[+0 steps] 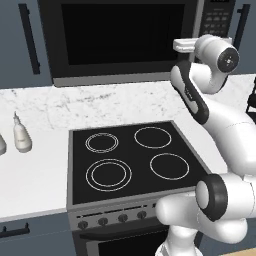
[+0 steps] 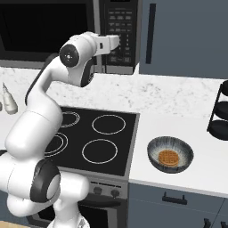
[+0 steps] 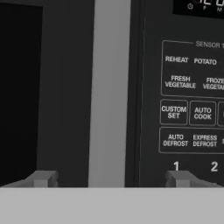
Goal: Open the microwave, place the bowl with waffle inside the microwave, then close the microwave door and turn it on.
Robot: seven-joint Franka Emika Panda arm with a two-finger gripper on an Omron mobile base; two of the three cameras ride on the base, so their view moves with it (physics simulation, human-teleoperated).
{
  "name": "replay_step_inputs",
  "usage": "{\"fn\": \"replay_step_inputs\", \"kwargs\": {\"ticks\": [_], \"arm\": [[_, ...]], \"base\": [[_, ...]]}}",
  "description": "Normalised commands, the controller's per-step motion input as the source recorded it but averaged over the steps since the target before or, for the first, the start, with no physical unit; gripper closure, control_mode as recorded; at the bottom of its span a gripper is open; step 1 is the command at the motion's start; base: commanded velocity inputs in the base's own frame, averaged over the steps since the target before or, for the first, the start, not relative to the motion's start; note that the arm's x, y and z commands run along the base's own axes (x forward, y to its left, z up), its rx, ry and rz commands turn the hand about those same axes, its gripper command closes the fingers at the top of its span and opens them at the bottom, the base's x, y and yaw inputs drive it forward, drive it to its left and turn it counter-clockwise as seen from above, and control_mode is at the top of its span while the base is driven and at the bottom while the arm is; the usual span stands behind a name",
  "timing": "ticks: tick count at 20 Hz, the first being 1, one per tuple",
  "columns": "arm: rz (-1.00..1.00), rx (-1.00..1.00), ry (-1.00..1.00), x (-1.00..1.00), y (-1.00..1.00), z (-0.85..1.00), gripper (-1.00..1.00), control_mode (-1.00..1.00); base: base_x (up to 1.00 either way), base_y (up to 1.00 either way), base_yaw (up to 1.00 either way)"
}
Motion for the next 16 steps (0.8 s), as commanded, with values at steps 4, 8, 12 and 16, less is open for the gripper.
{"fn": "replay_step_inputs", "kwargs": {"ticks": [4, 8, 12, 16], "arm": [[0.0, 0.0, 0.0, 0.0, 0.0, 0.0, 1.0, -1.0], [0.0, 0.0, 0.0, 0.0, 0.0, 0.0, 1.0, -1.0], [0.0, 0.0, 0.0, -0.02, 0.0, 0.0, 1.0, -1.0], [0.0, 0.0, 0.0, -0.47, 0.0, 0.0, 1.0, -1.0]], "base": [[0.0, 0.0, 0.0], [0.0, 0.0, 0.0], [0.0, 0.0, 0.0], [0.0, 0.0, 0.0]]}}
